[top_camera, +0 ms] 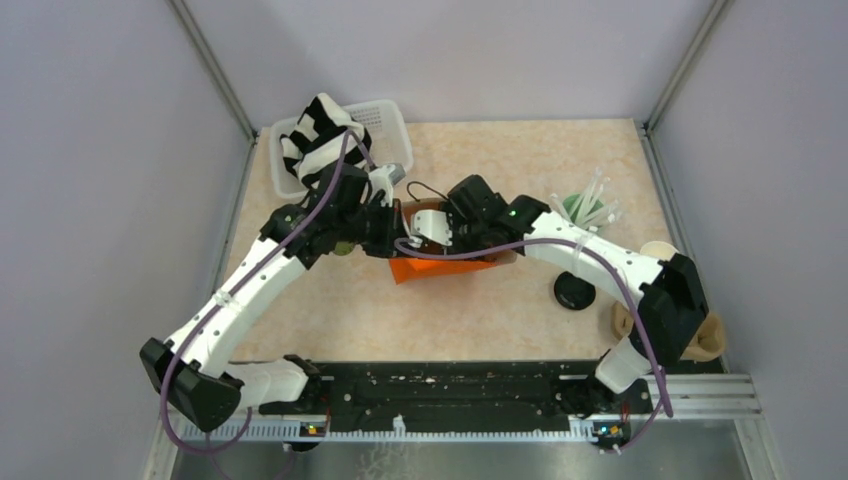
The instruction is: Pack the takeout coffee
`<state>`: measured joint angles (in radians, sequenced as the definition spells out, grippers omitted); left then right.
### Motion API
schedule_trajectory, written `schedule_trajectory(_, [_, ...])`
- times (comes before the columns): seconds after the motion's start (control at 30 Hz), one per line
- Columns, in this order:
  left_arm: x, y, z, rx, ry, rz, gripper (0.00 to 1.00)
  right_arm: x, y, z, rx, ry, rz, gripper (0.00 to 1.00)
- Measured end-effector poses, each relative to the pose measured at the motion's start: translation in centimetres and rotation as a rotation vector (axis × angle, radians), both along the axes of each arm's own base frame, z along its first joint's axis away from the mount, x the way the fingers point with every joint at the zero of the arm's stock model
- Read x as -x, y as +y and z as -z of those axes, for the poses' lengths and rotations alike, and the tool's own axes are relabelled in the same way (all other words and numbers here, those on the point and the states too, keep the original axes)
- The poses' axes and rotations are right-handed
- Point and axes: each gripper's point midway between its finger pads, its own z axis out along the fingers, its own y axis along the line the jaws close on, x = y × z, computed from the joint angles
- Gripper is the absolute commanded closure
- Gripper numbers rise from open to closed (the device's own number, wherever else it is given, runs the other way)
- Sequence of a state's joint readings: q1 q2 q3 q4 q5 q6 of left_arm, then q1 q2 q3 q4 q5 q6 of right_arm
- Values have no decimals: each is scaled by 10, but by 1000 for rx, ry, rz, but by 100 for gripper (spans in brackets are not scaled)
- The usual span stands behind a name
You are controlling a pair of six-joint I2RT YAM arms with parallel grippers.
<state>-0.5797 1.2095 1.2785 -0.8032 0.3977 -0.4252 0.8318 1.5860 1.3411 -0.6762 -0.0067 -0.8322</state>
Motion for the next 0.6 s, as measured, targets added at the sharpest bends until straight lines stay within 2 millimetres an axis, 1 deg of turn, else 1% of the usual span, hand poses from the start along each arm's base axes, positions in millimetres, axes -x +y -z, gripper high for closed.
schedule_trajectory(0.07, [4,0,-7,17,26,1,100,14,-1,-2,2,55,4,70])
schedule_trajectory(0.13, [8,1,-10,31,60,3,100,26,-2,-2,5,106,2,70])
schedule_trajectory(0.2, [10,1,-10,40,97,0,100,35,-3,-2,11,145,0,70])
schedule_trajectory(0.27, [11,4,-6,38,137,-10,97,42,-4,2,23,177,-1,70])
schedule_trajectory(0.4, [9,11,1,23,191,-49,95,43,2,10,31,216,-3,70])
schedule_trajectory(0.6, [7,19,6,-5,206,-84,92,40,22,22,7,223,-10,69])
